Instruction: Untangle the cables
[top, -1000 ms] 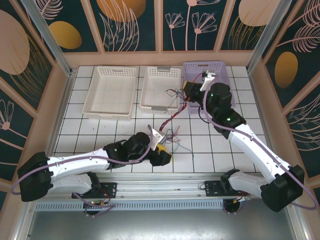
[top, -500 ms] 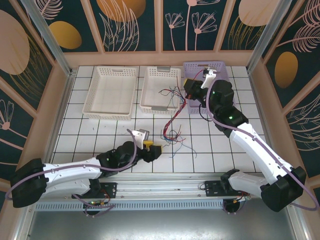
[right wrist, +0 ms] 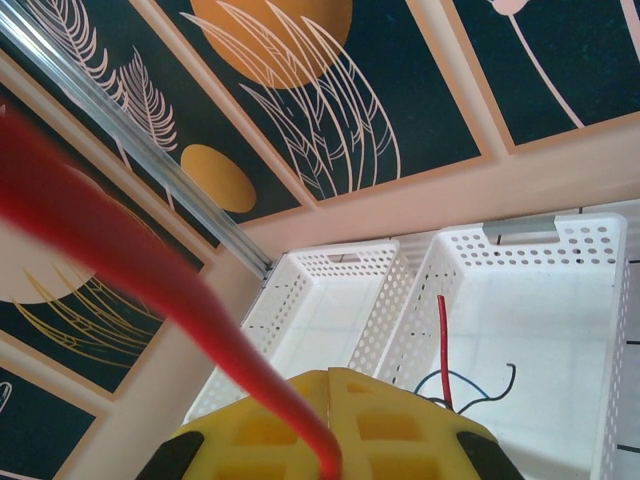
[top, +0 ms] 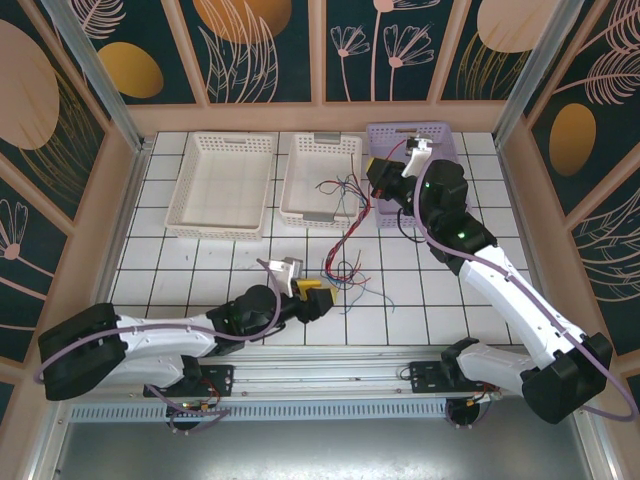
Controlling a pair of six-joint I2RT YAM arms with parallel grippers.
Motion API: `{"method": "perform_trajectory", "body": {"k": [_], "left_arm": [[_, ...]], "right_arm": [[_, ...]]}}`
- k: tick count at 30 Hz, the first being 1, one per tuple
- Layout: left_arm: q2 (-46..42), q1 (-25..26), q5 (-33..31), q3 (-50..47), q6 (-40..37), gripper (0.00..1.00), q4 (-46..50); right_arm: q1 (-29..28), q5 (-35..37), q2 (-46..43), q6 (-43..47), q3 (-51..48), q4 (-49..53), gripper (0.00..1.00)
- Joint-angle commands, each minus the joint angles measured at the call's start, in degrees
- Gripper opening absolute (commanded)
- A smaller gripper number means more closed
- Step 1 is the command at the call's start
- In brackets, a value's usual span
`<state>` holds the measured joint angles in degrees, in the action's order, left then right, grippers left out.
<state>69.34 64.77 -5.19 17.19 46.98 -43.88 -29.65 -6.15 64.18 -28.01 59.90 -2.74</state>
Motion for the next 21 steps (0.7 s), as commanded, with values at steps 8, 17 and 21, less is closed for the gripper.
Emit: {"method": "perform_trajectory", "body": {"k": [8, 17, 21], "left_arm": [[5.7, 0.6, -0.6, 3.5, 1.2, 0.64, -5.4], [8.6, 0.6, -1.6, 4.7, 1.7, 0.56, -7.5], [9.0, 0.6, -1.6, 4.7, 1.8, 0.44, -7.3]], "right_arm": [[0.4, -2.1, -2.0, -2.1, 1.2, -2.8, 0.0], [0.3, -3.0, -3.0, -3.2, 0.7, -3.3, 0.0], [0.2, -2.6, -3.2, -3.1, 0.7, -3.0, 0.0]]}}
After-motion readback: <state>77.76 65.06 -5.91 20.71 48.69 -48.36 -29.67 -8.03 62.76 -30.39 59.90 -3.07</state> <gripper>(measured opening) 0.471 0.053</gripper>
